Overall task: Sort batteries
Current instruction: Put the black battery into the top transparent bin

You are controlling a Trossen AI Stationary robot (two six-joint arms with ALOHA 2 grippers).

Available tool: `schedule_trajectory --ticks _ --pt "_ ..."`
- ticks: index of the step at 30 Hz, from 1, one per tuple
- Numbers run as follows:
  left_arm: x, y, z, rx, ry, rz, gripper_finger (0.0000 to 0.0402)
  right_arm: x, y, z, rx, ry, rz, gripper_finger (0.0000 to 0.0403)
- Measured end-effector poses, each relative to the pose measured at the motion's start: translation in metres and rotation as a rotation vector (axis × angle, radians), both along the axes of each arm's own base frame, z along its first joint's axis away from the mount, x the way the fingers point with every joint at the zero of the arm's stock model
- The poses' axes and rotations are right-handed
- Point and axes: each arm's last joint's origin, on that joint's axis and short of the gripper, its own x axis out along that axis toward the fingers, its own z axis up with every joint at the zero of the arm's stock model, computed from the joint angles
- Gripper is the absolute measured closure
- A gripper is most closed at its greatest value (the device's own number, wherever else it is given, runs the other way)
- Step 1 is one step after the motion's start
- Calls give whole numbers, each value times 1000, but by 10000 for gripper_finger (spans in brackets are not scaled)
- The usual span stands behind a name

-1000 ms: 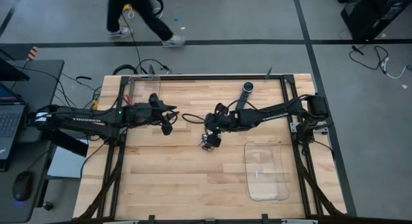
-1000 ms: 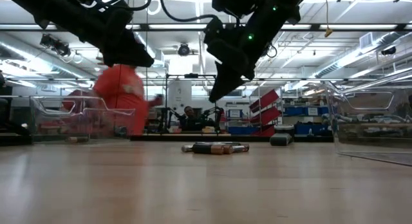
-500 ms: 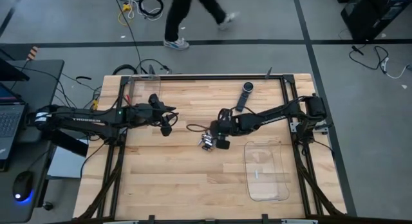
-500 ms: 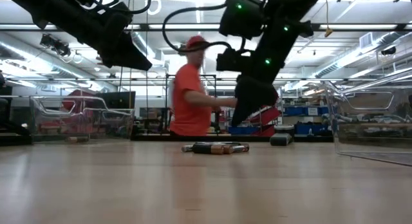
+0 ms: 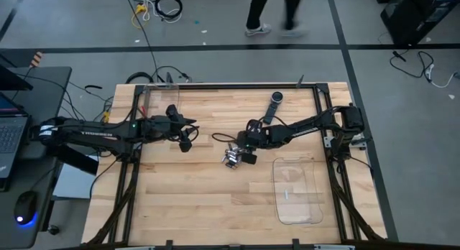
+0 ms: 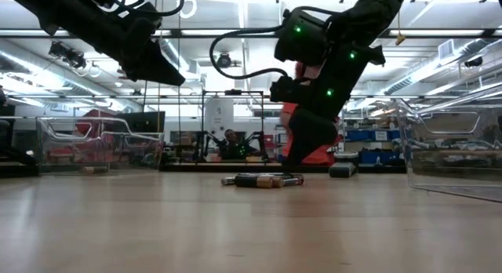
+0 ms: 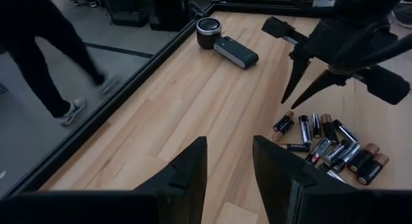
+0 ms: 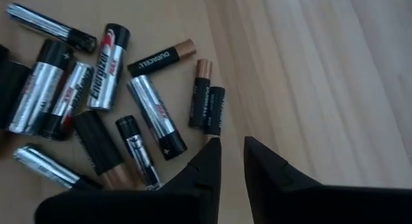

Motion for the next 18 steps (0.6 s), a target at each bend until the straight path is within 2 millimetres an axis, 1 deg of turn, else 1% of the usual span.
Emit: schedule_trajectory --ticks 12,18 --pt "3 0 -3 -1 8 0 277 1 -1 -1 33 -6 4 316" --pt "5 0 -2 0 -6 0 277 3 -3 0 32 -33 -2 311"
